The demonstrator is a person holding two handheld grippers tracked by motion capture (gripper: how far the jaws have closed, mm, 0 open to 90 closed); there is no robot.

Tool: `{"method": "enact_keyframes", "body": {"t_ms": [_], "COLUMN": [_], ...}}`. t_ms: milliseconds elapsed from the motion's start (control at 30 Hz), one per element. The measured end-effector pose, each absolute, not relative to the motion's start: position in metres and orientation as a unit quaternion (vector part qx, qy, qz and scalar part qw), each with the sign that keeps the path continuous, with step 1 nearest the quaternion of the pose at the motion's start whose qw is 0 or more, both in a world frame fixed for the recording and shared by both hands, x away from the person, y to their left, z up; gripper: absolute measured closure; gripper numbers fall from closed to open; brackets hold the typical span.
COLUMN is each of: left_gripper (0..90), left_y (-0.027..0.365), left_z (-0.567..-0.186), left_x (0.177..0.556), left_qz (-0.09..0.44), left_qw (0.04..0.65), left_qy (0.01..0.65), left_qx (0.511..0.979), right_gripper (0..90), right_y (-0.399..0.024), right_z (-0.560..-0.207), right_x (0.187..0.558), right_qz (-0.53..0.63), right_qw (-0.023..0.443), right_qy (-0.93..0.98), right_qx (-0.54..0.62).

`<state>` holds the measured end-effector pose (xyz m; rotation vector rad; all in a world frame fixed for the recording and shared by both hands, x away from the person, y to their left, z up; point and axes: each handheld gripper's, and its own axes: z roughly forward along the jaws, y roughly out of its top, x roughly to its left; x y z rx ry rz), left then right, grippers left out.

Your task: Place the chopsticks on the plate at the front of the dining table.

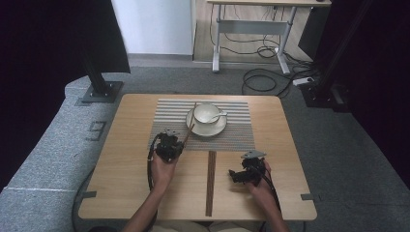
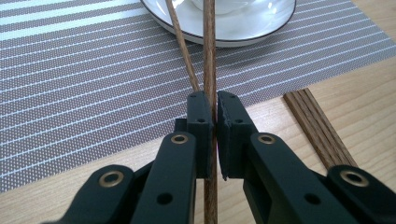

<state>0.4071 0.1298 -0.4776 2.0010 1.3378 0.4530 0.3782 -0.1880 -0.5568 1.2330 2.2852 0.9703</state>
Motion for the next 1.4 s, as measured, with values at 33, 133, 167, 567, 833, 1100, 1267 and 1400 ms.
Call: {"method": "enact_keyframes", "body": {"t_ms": [33, 133, 167, 567, 833, 1100, 1267, 1400], "left_gripper": [84.3, 84.3, 84.3, 84.3, 84.2, 84.3, 84.3, 84.2], "left_y": [0.130, 0.130, 0.130, 0.133, 0.134, 0.137, 0.139, 0.140], "left_z": [-0.477, -0.476, -0.476, -0.475, -0.475, -0.476, -0.476, -0.477], "left_x": [0.409, 0.412, 0.412, 0.421, 0.427, 0.435, 0.438, 0.440], "left_qz": [0.173, 0.174, 0.174, 0.170, 0.165, 0.160, 0.158, 0.156], "left_qw": [0.339, 0.340, 0.340, 0.342, 0.341, 0.340, 0.341, 0.342], "left_qy": [0.516, 0.517, 0.517, 0.527, 0.531, 0.540, 0.542, 0.547], "left_qx": [0.768, 0.766, 0.766, 0.759, 0.758, 0.753, 0.751, 0.748], "right_gripper": [0.0, 0.0, 0.0, 0.0, 0.0, 0.0, 0.0, 0.0], "right_y": [-0.188, -0.188, -0.188, -0.188, -0.188, -0.188, -0.188, -0.188], "right_z": [-0.557, -0.557, -0.557, -0.557, -0.557, -0.557, -0.557, -0.557], "right_x": [0.378, 0.378, 0.378, 0.378, 0.378, 0.378, 0.378, 0.378], "right_qz": [0.344, 0.344, 0.344, 0.344, 0.344, 0.344, 0.344, 0.344], "right_qw": [0.184, 0.184, 0.184, 0.184, 0.184, 0.184, 0.183, 0.183], "right_qy": [0.810, 0.810, 0.810, 0.811, 0.811, 0.811, 0.811, 0.811], "right_qx": [0.437, 0.437, 0.437, 0.437, 0.437, 0.437, 0.437, 0.437]}}
